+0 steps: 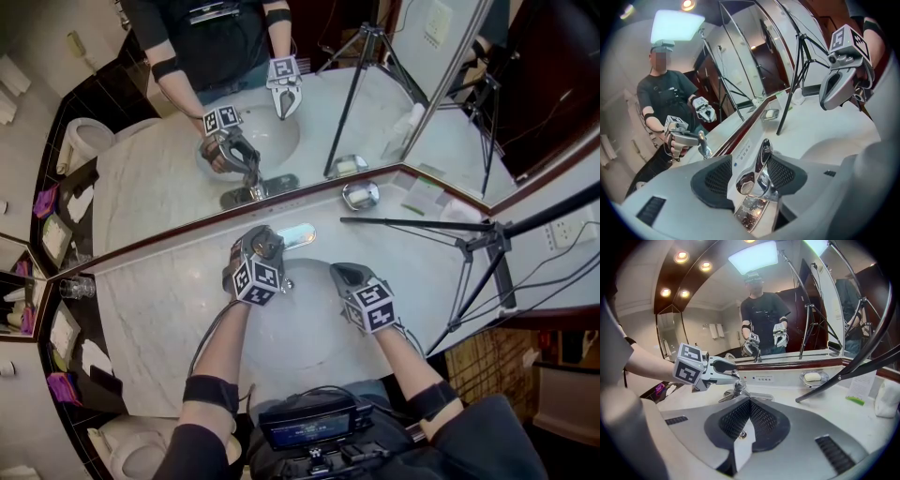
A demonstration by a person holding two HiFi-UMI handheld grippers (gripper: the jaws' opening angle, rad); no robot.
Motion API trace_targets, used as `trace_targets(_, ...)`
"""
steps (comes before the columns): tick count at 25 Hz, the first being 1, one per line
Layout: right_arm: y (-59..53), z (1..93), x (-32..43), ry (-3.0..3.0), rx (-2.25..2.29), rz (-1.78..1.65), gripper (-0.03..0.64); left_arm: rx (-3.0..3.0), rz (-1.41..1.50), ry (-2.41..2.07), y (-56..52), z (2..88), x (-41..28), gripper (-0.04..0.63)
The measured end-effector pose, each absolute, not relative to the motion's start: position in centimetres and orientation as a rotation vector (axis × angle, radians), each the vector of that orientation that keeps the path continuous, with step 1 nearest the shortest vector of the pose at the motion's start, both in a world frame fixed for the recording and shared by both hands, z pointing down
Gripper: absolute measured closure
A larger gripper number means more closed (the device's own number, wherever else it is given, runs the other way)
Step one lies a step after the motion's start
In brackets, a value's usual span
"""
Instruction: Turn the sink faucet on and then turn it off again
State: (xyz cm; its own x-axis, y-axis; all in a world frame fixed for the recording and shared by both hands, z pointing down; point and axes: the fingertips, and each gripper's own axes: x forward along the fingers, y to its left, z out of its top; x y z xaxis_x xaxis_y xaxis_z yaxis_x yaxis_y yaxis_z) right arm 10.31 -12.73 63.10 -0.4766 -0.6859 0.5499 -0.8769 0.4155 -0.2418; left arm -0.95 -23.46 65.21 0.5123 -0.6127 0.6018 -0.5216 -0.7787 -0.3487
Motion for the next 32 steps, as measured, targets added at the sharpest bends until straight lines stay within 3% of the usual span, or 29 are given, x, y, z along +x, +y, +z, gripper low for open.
trace_targets(12, -12.4, 63.0, 9.5, -2.326, 1.322, 0.719, 0.598, -2.564, -1.172, 0.940, -21.1, 63.9, -3.2, 0.363)
trace_targets(15, -12.5, 62.7, 8.7, -2.339, 1.308, 0.706, 0.598, -2.541, -1.163, 0.976, -20.3, 62.7, -5.0, 0.418)
trace_targets(20, -12.7, 61.8, 7.3, -2.366, 1.292, 0.680, 0.598, -2.561, -1.079, 1.139, -19.2, 59.9, -7.9, 0.592)
trace_targets(32, -12.6, 59.7, 5.3, -2.401, 1.241, 0.582, 0.598, -2.817, -0.795, 1.585, -15.1, 55.1, -13.9, 0.594)
